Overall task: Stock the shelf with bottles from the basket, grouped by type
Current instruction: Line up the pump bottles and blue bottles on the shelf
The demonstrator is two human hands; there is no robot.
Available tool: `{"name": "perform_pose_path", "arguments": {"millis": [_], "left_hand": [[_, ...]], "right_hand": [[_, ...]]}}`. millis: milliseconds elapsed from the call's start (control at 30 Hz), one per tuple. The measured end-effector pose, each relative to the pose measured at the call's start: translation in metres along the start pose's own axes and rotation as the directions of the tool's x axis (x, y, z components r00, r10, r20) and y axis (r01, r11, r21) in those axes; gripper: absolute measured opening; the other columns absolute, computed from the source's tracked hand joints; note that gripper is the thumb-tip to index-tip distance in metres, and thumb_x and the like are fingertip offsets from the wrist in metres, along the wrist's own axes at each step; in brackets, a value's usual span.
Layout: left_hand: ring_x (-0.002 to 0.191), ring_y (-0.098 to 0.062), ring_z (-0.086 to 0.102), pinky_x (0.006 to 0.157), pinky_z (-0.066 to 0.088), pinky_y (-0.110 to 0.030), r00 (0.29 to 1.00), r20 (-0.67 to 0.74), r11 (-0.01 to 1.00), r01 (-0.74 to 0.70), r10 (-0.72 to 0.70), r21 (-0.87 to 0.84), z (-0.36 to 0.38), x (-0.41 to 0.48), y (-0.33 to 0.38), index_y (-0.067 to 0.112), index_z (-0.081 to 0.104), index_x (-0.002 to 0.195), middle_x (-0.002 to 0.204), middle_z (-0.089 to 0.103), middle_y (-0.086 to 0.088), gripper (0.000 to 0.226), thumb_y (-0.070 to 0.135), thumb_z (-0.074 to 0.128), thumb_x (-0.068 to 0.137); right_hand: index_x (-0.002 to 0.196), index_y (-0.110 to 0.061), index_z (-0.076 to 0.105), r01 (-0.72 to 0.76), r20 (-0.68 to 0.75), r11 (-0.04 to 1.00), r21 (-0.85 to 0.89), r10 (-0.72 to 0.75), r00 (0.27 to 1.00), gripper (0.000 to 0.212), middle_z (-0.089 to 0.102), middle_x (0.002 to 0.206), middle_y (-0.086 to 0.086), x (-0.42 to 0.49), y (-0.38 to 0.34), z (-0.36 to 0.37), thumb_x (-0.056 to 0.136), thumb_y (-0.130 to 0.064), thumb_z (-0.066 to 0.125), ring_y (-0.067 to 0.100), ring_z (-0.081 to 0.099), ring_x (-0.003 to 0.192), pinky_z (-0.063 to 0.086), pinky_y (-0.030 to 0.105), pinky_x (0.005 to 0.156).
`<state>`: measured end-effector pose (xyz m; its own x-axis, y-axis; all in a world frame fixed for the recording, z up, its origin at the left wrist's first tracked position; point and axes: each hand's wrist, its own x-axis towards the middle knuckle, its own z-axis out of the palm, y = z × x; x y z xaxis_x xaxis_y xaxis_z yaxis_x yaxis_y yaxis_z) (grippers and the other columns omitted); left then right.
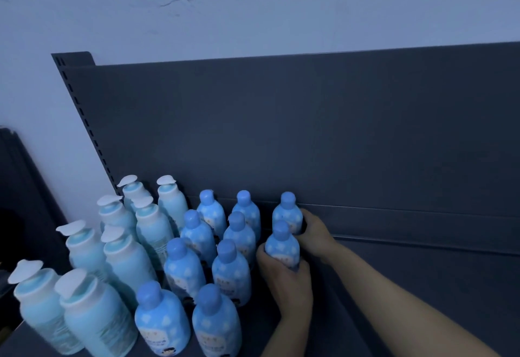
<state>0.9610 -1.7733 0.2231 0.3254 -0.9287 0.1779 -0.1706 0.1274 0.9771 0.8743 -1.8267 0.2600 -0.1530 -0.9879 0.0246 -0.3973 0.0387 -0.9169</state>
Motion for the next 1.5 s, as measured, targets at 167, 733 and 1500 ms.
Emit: {"name": "perform_pose_path", "arguments": {"millis": [167,733,1500], "left_hand": [[0.085,-0.016,0.058,0.079,0.052,-0.039,1.000,0.014,1.000,-0.012,0.012,-0.008,0.006,0.009,0.000,0.023,0.036,0.104,0.096,0.055,-0.002,0.057,0.004,0.073,0.065],[0.138,-0.015,0.020,0.114,0.025,-0.046,0.984,-0.007,0.984,-0.176,0.176,0.014,0.009,-0.012,-0.005,0.021,0.007,0.145,0.150,0.019,-0.005,0.110,0.009,0.081,0.064],[0.142,-0.031,0.007,0.112,-0.011,-0.049,0.437,0.192,0.247,-0.761,0.879,0.600,-0.049,0.027,0.224,0.014,0.012,0.148,0.155,0.018,-0.015,0.066,0.049,0.024,0.094]], "right_hand": [[0.095,-0.015,0.060,-0.117,0.027,0.982,0.147,0.114,0.993,0.016,0.063,0.084,-0.004,0.008,0.005,0.002,0.081,-0.022,0.063,0.015,0.060,0.085,0.050,0.024,0.075],[0.123,-0.018,0.048,0.003,0.041,0.978,-0.209,0.006,0.999,0.060,0.058,0.113,-0.007,-0.008,0.008,-0.027,0.071,-0.022,0.078,0.008,0.055,0.103,0.045,0.019,0.084],[0.148,-0.010,0.012,-0.120,-0.423,0.429,-0.895,-0.734,0.531,0.069,0.015,0.156,0.011,-0.134,-0.171,-0.128,0.094,-0.052,0.021,0.024,0.005,0.144,-0.011,0.042,0.114]]}}
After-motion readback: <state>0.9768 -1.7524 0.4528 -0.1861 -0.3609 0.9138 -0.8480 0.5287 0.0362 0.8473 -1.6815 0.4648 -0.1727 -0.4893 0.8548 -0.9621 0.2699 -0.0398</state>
